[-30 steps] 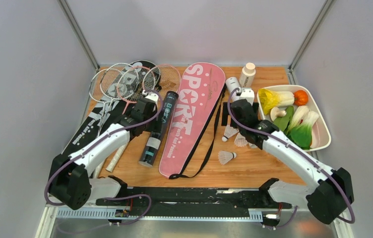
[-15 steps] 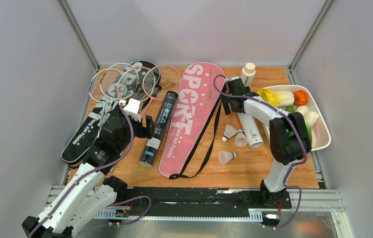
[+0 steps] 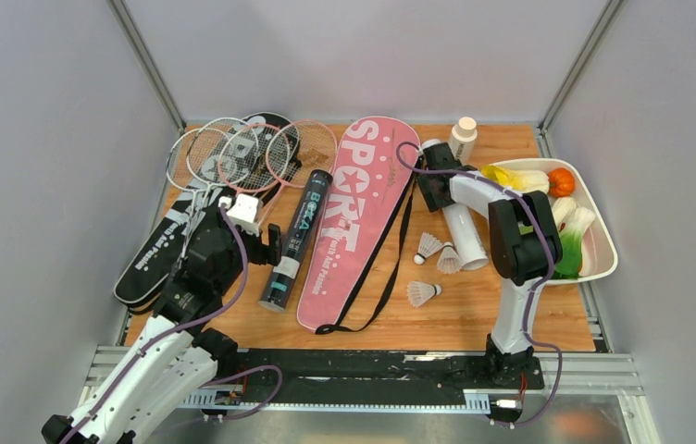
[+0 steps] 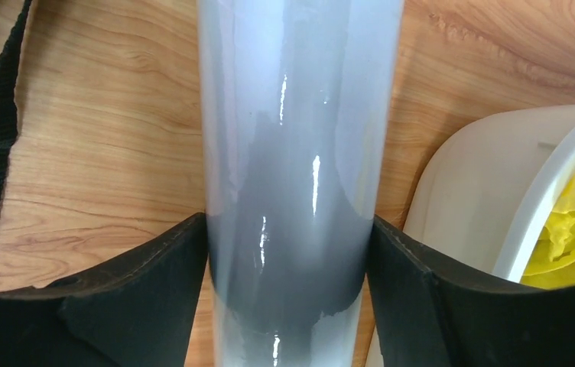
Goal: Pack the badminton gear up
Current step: Pick up the shuttle tube at the center of the board.
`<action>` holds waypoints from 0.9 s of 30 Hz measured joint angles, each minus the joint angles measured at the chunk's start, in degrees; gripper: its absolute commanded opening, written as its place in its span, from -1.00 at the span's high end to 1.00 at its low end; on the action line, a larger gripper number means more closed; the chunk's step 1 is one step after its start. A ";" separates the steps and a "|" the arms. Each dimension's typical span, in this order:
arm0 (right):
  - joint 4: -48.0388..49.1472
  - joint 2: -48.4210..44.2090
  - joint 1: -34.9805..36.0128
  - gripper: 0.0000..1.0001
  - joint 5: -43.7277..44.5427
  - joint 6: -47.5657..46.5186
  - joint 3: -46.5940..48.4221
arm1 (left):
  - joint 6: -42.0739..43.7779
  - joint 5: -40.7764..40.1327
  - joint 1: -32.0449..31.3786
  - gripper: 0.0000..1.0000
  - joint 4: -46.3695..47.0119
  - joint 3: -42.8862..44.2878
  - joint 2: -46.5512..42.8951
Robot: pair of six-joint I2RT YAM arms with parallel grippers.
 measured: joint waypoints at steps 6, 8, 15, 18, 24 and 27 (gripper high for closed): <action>-1.68 0.13 -0.09 -0.15 0.02 -0.17 1.25 | 0.15 -0.31 -0.02 -0.71 0.00 0.00 -0.55; -2.75 0.07 -0.09 -0.10 0.02 -0.20 2.10 | -0.11 -0.37 -0.02 -0.70 0.00 0.00 -0.79; -6.71 -6.80 0.17 -0.06 -2.19 0.83 5.64 | -3.17 1.79 -0.02 -0.66 -1.99 3.96 1.49; -6.80 -13.86 0.50 -0.05 -6.32 2.93 5.90 | -5.33 3.10 -0.02 -0.64 -2.56 6.25 2.54; 0.04 -31.30 1.46 -0.03 -21.46 10.67 -1.44 | -12.81 10.23 0.02 -0.61 -0.57 7.96 2.60; 7.93 -41.16 2.56 -0.02 -30.91 17.14 -11.10 | -16.00 14.88 0.02 -0.61 1.88 7.96 2.73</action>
